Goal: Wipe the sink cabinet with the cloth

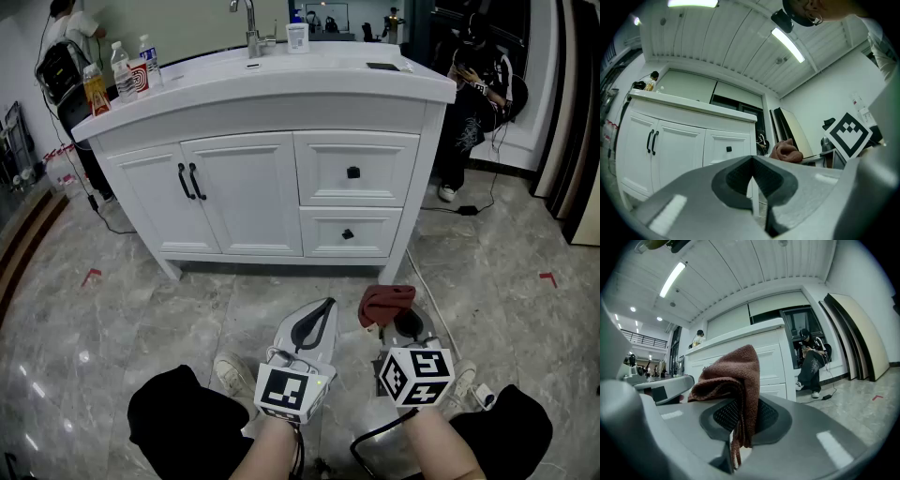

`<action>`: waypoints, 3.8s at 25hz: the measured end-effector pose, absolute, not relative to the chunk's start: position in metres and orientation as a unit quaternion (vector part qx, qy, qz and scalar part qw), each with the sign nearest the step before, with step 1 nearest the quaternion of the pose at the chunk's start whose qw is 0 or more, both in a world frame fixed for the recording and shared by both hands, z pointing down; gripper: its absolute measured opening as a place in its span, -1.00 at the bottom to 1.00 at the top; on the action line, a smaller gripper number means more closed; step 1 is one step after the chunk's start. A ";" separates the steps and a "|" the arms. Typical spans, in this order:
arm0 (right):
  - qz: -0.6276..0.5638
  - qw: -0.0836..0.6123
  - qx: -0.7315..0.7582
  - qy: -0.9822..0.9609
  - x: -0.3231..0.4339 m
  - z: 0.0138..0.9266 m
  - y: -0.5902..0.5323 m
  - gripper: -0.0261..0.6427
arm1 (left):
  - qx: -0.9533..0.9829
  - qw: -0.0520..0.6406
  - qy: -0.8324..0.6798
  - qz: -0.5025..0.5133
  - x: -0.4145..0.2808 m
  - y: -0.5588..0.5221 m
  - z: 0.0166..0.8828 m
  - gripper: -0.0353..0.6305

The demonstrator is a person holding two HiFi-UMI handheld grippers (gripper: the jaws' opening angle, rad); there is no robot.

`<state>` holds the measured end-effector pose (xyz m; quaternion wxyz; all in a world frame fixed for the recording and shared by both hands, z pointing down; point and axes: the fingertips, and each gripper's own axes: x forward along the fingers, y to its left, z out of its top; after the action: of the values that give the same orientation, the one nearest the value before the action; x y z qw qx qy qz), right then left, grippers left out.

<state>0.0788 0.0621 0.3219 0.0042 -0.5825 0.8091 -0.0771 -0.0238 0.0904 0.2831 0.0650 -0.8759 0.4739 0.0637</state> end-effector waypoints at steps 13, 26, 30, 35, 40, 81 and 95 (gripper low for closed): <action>-0.080 0.005 -0.590 0.803 0.081 0.326 0.062 -0.69 | -0.875 0.064 0.476 0.066 -0.025 0.091 0.281 -0.89; -0.122 0.022 -0.592 0.796 0.072 0.350 0.006 -0.69 | -0.866 0.032 0.495 0.057 -0.031 0.038 0.311 -0.89; -0.137 0.038 -0.589 0.796 0.065 0.348 -0.034 -0.69 | -0.862 0.040 0.502 0.050 -0.039 0.007 0.309 -0.89; -0.146 0.062 -0.594 0.789 0.063 0.336 -0.085 -0.69 | -0.857 0.043 0.511 0.047 -0.055 -0.035 0.306 -0.89; -0.135 0.067 -0.590 0.793 0.051 0.322 -0.125 -0.69 | -0.859 0.039 0.508 0.052 -0.064 -0.069 0.303 -0.89; -0.063 0.052 -0.518 0.851 0.031 0.220 -0.236 -0.68 | -0.855 0.074 0.503 0.097 -0.050 -0.154 0.241 -0.89; -0.068 0.077 -0.597 0.796 0.141 0.208 -0.232 -0.68 | -0.884 0.058 0.458 0.078 0.008 -0.161 0.267 -0.89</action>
<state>0.1414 -0.2320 0.2084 0.0774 -0.5971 0.7955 -0.0676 0.0084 -0.1615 0.2670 0.0579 -0.8837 0.4580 0.0776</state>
